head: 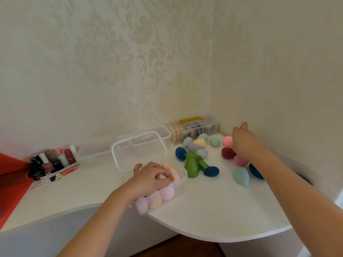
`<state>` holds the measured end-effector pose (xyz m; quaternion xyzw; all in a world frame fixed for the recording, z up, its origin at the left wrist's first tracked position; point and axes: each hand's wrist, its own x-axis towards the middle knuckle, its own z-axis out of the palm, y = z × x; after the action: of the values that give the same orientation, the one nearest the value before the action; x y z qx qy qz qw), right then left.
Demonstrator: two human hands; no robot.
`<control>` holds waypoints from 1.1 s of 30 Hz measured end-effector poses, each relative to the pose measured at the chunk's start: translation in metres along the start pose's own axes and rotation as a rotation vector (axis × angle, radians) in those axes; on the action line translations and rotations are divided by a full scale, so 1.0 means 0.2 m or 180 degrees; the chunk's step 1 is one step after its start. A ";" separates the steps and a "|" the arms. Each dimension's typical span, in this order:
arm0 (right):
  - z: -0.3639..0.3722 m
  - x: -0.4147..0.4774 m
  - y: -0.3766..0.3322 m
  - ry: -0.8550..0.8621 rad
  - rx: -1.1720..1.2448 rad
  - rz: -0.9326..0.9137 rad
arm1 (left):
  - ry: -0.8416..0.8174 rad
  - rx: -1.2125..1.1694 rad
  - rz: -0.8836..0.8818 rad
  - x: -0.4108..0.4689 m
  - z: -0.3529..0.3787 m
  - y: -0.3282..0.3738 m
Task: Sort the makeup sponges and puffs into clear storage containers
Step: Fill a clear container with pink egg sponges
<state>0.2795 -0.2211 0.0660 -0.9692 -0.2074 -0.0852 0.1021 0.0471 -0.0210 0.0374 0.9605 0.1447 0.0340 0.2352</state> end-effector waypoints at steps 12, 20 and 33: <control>-0.22 -0.38 -0.49 -0.1073 0.1628 -0.2062 | -0.0034 0.0095 0.0116 -0.01 -0.01 0.01; -0.11 -0.35 -0.58 -0.1622 0.0578 -0.2169 | -0.0212 0.0173 0.0158 0.00 -0.02 0.01; -0.11 -0.35 -0.75 -0.1699 -0.1153 -0.2529 | -0.0132 0.0213 -0.0064 -0.01 -0.02 0.03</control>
<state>0.1517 -0.1199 0.0970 -0.8057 -0.5606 0.0984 -0.1643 0.0467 -0.0246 0.0441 0.9668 0.1506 0.0069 0.2062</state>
